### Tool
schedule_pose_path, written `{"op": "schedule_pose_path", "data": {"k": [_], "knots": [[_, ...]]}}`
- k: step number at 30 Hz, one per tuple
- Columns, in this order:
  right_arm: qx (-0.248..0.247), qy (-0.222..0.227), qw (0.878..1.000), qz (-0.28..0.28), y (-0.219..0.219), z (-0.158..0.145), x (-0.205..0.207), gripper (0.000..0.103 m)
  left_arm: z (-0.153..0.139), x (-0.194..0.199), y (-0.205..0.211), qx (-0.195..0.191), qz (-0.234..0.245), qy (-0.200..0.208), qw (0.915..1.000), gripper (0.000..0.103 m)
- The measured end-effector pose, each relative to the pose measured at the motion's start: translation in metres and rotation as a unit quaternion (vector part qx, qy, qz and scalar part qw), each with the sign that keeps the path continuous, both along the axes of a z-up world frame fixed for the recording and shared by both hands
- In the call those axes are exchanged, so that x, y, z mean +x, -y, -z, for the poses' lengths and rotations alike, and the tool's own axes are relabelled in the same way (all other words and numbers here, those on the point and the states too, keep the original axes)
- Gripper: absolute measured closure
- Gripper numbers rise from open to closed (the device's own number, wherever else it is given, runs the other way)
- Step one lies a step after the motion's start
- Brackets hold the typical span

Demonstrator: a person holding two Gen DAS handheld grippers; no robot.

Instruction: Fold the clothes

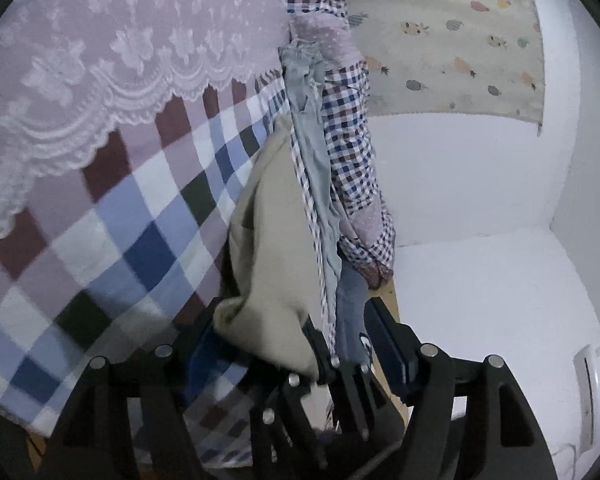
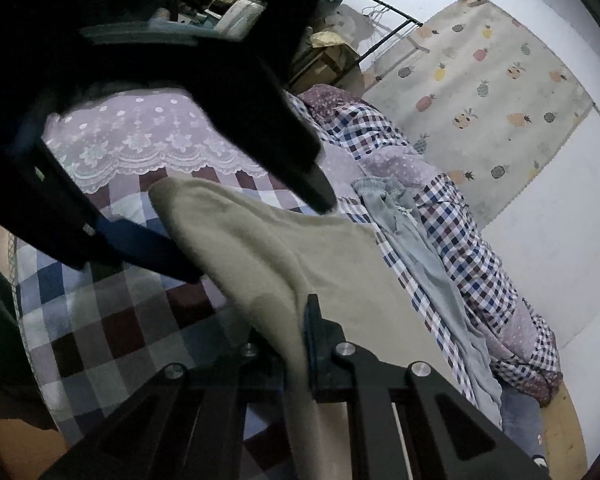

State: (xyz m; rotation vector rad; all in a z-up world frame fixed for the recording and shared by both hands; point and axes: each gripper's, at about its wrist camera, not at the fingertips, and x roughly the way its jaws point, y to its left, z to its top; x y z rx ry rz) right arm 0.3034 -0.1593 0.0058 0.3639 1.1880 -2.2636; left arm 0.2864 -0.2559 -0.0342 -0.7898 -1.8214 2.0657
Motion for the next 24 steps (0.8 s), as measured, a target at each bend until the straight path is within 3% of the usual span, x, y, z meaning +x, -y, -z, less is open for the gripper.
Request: {"op": "schedule_pose_path", "data": {"k": [6, 8, 10, 13, 14, 15, 17, 24], "knots": [[-0.011, -0.005, 1.000, -0.006, -0.005, -0.003, -0.002, 0.096, 0.004, -0.022, -0.008, 0.012, 0.014, -0.003, 0.9998, 0.033], [-0.015, -0.006, 1.000, -0.008, -0.007, -0.004, -0.003, 0.096, 0.004, -0.025, -0.009, 0.012, 0.017, -0.006, 0.9998, 0.052], [-0.012, -0.016, 1.000, -0.008, -0.007, -0.003, -0.002, 0.096, 0.002, -0.032, -0.011, 0.007, 0.014, 0.002, 0.9999, 0.084], [-0.004, -0.042, 0.999, -0.006, -0.009, 0.001, 0.000, 0.093, -0.001, -0.033, -0.009, 0.007, 0.007, 0.005, 0.9999, 0.095], [-0.002, -0.053, 0.999, -0.004, -0.011, 0.003, 0.001, 0.085, -0.003, -0.034, -0.009, 0.001, 0.006, 0.003, 1.0000, 0.095], [0.000, -0.065, 0.998, -0.002, -0.012, 0.004, 0.002, 0.068, -0.008, -0.034, -0.009, -0.008, 0.003, -0.001, 1.0000, 0.097], [0.007, -0.085, 0.996, 0.014, -0.017, 0.008, -0.001, 0.053, -0.013, -0.034, -0.009, -0.009, -0.001, -0.010, 0.9999, 0.097], [0.038, -0.098, 0.989, 0.101, -0.073, 0.021, -0.035, 0.053, -0.020, -0.037, -0.010, -0.006, -0.003, -0.025, 0.9997, 0.098]]}}
